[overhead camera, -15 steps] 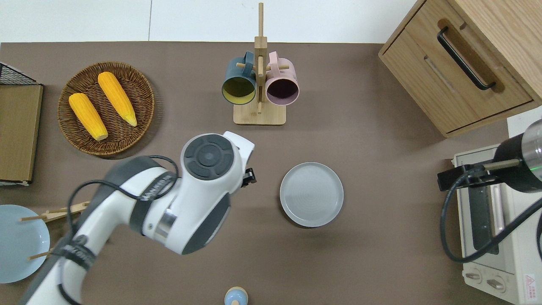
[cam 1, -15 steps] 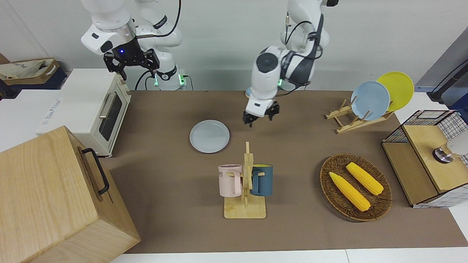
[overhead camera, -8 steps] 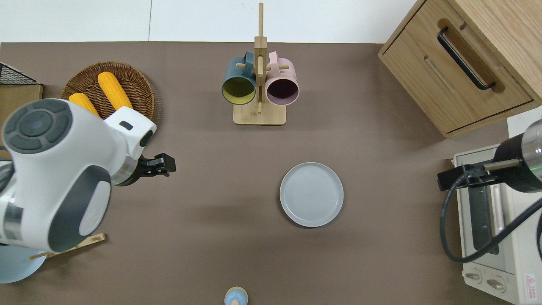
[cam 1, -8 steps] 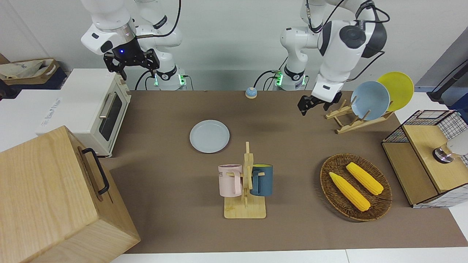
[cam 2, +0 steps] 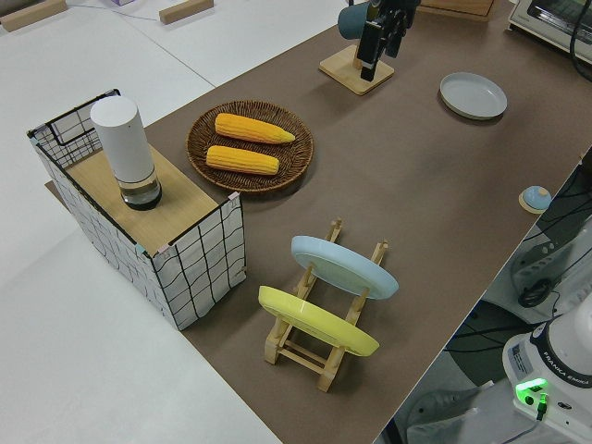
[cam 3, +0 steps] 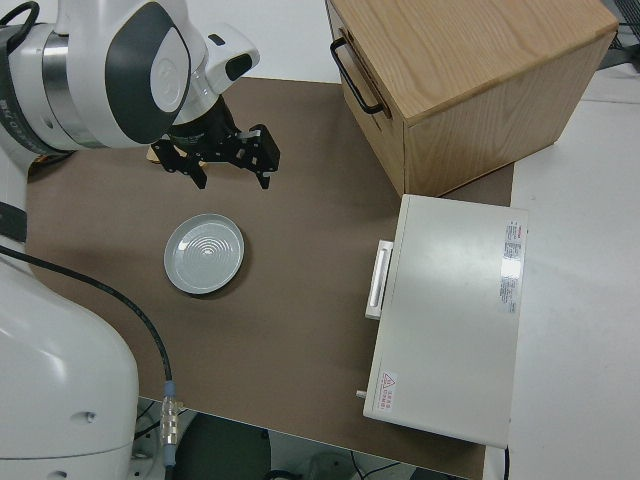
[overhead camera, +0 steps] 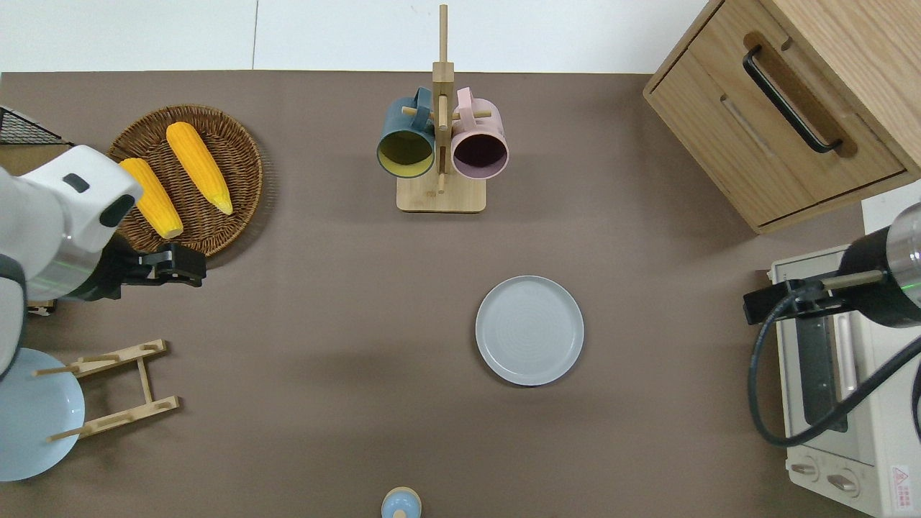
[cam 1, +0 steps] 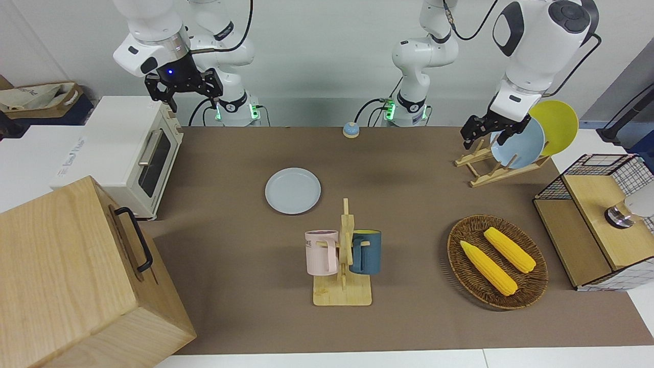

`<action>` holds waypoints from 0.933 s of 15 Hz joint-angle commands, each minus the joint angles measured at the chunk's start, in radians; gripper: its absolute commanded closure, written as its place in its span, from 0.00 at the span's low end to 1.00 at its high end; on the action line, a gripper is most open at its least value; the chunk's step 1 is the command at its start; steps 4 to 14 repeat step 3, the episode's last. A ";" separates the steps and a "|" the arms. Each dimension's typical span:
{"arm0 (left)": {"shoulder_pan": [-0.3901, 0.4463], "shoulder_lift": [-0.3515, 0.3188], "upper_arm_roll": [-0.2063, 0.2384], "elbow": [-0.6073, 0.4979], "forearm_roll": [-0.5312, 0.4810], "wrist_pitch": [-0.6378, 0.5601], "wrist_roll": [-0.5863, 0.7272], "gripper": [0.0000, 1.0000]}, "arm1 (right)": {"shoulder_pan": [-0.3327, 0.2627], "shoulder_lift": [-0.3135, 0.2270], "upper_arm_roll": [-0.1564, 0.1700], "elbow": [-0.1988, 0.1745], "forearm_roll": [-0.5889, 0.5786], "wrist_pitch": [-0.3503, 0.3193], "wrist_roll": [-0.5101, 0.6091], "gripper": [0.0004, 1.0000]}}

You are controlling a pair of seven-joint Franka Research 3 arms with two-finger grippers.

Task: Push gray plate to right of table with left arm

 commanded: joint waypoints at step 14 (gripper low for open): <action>0.003 0.004 0.006 0.030 -0.016 -0.027 0.084 0.00 | -0.020 -0.002 0.016 0.009 0.004 -0.016 0.012 0.02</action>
